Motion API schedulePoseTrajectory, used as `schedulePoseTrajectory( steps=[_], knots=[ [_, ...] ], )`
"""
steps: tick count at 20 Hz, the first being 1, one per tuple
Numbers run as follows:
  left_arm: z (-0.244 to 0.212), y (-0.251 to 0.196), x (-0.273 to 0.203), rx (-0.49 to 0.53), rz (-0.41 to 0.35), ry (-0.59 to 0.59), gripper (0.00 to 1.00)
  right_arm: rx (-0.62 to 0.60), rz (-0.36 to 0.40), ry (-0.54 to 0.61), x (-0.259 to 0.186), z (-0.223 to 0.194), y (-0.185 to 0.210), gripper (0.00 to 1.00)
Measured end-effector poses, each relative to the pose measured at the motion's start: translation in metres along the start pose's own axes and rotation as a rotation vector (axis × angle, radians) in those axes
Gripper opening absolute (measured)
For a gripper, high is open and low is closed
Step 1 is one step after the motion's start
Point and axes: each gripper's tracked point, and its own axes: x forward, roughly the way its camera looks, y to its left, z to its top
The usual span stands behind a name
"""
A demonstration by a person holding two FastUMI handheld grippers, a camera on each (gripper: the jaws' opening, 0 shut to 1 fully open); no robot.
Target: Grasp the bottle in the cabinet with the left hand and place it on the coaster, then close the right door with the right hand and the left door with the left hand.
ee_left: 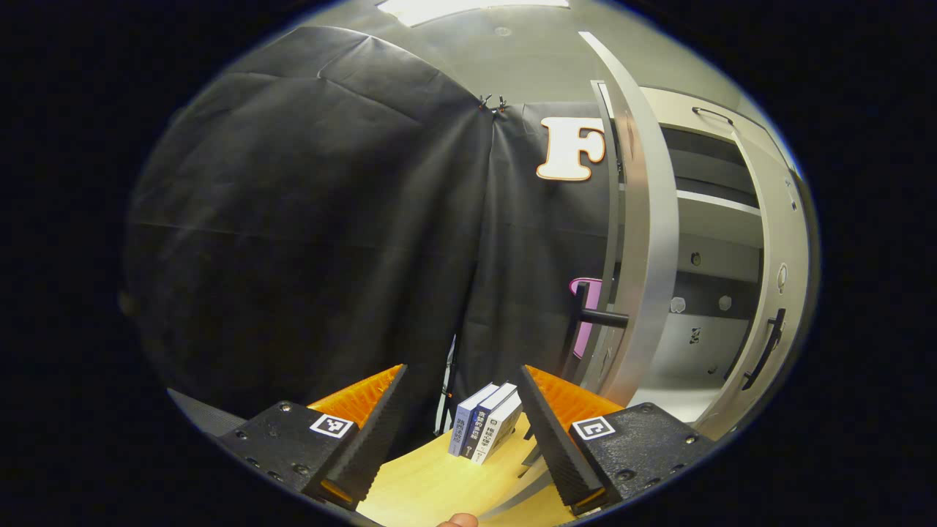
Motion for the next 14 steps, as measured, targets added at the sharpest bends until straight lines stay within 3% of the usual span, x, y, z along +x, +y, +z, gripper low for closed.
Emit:
schedulePoseTrajectory(
  steps=[4, 5, 6, 7, 8, 11, 12, 13, 14],
  knots=[
    [-0.0035, 0.0005, 0.0014, -0.003, 0.002, 0.006, 0.93, 0.0, -0.001, 0.005, 0.0046, -0.0032, 0.0016, 0.95],
    [-0.0016, -0.0007, 0.0016, 0.005, 0.003, 0.002, 0.87, 0.002, -0.001, 0.004, 0.0056, -0.0025, 0.0022, 0.95],
    [-0.0019, -0.001, 0.0019, 0.016, 0.006, 0.004, 0.93, 0.004, -0.001, 0.002, 0.0049, -0.0027, 0.0021, 0.95],
    [-0.0026, -0.0016, 0.002, 0.026, 0.005, 0.002, 0.87, 0.004, 0.0, 0.001, 0.0048, -0.0019, 0.0022, 0.95],
    [-0.0026, -0.0024, 0.0017, 0.031, 0.001, 0.005, 0.93, 0.003, -0.001, -0.001, 0.0052, -0.0018, 0.0017, 0.95],
    [-0.0017, -0.0035, 0.0008, 0.019, -0.005, 0.004, 0.91, 0.005, -0.002, 0.0, 0.005, -0.0017, 0.0006, 0.95],
    [-0.0017, -0.0034, 0.0003, 0.01, -0.006, 0.007, 0.85, 0.005, -0.002, 0.001, 0.0047, -0.0018, 0.0, 0.95],
    [-0.0029, -0.0044, -0.0002, 0.004, -0.008, 0.011, 0.91, 0.005, -0.002, 0.001, 0.0043, -0.0017, -0.0001, 0.95],
    [-0.0031, -0.0051, 0.0003, 0.001, -0.01, 0.011, 0.91, 0.005, -0.002, 0.001, 0.004, -0.0015, -0.0005, 0.95]
  ],
)
